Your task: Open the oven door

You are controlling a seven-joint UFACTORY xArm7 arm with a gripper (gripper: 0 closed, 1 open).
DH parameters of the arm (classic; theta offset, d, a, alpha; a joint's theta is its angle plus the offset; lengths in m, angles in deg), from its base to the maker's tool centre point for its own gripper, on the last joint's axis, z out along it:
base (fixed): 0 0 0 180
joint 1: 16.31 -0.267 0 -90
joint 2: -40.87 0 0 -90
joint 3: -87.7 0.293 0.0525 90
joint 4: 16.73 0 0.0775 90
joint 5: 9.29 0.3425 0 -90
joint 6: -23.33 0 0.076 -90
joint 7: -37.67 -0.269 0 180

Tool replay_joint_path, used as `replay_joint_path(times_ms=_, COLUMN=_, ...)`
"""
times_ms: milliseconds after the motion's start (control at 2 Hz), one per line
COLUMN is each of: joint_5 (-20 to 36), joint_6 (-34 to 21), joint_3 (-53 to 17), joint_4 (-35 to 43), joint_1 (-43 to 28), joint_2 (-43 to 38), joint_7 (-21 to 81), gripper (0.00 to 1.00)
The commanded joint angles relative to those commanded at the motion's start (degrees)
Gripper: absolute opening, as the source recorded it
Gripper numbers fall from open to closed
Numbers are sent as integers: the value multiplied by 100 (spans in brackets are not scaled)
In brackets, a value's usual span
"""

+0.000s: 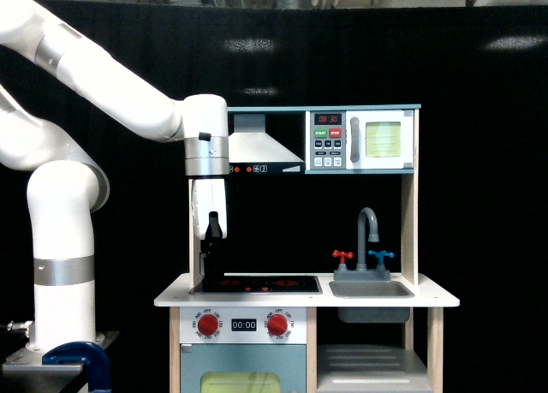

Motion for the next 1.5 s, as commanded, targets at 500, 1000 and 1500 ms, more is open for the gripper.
replay_joint_path(times_ms=500, joint_5=-185, joint_6=421, joint_3=-705, joint_4=202, joint_1=-232, joint_2=-397, joint_7=1587, gripper=100)
replay_joint_path(times_ms=1000, joint_5=411, joint_6=695, joint_3=-1473, joint_4=644, joint_1=-1077, joint_2=-724, joint_7=3218, gripper=100)
replay_joint_path(times_ms=1500, joint_5=1582, joint_6=1014, joint_3=-2282, joint_4=1120, joint_1=-2157, joint_2=-856, joint_7=4544, gripper=100)
